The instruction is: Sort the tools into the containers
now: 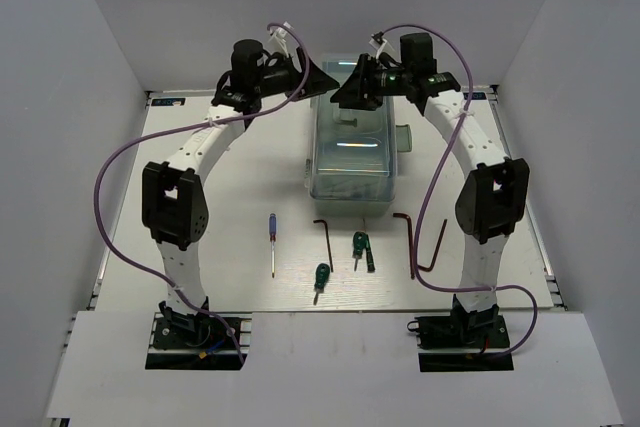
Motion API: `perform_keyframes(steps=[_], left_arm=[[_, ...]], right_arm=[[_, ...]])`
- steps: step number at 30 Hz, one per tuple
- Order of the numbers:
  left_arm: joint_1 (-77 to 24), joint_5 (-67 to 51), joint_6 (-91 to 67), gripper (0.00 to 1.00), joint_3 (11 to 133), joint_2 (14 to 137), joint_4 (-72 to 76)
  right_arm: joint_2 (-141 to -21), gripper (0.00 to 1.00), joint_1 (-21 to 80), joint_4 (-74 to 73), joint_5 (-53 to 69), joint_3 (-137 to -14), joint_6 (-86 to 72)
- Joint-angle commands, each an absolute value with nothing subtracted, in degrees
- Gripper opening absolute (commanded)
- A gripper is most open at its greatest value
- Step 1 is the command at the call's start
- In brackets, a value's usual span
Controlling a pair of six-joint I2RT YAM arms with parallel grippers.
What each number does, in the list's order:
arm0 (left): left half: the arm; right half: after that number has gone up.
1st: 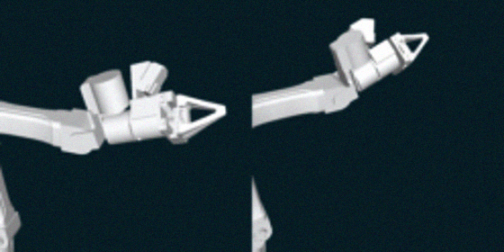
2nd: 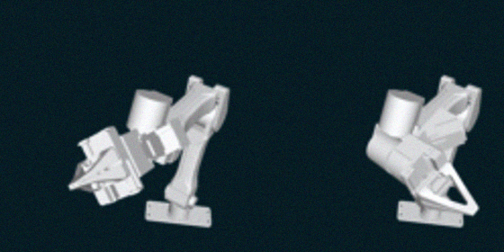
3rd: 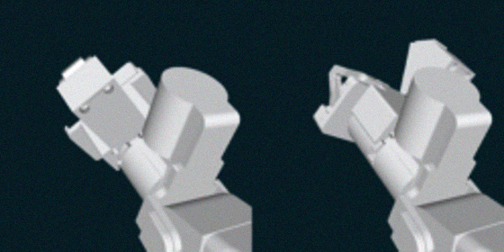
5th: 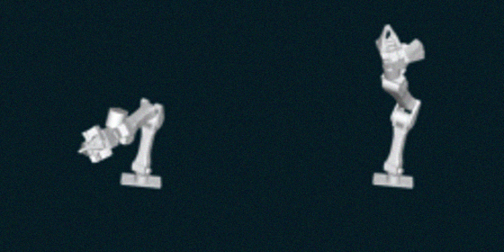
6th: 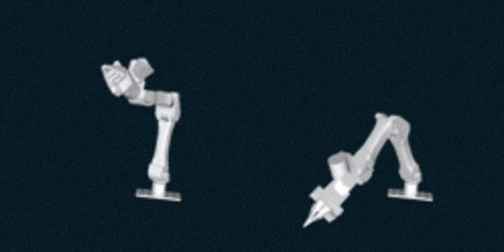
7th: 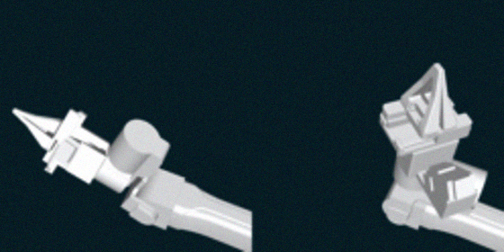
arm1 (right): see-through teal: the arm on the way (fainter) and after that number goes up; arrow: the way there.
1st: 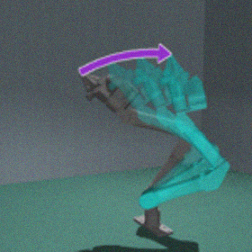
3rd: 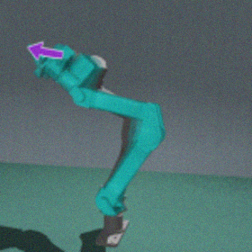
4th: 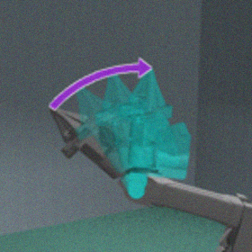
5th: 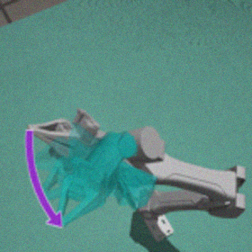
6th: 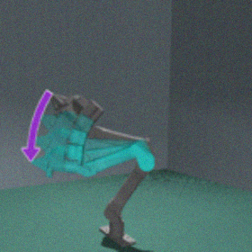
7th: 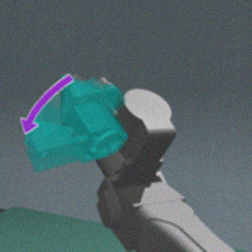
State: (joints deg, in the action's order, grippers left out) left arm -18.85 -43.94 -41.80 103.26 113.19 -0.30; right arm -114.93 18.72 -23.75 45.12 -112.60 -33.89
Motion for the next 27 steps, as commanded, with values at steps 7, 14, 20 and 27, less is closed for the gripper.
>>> perform_keyframes(steps=[7, 14, 20, 27], left_arm=[[-20.4, -38.4, -38.6, 0.79, 107.1, 114.5, -14.0], [-20.3, -26.2, -37.4, 0.79, 103.4, 108.3, -14.1], [-19.8, -16.7, -37.4, 0.79, 96.6, 101.9, -10.5], [-19.8, -14.4, -37.4, 0.79, 92.0, 98.3, -6.3]], right_arm=[[-115.0, 0.52, 18.8, -20.6, 47.9, -112.4, -35.6], [-115.1, 0.54, 19.0, -28.6, 38.2, -115.2, -28.7], [-116.4, 0.55, 20.8, -30.7, 31.0, -116.5, -25.6], [-118.3, 0.55, 23.8, -34.2, 20.1, -118.6, -22.7]])
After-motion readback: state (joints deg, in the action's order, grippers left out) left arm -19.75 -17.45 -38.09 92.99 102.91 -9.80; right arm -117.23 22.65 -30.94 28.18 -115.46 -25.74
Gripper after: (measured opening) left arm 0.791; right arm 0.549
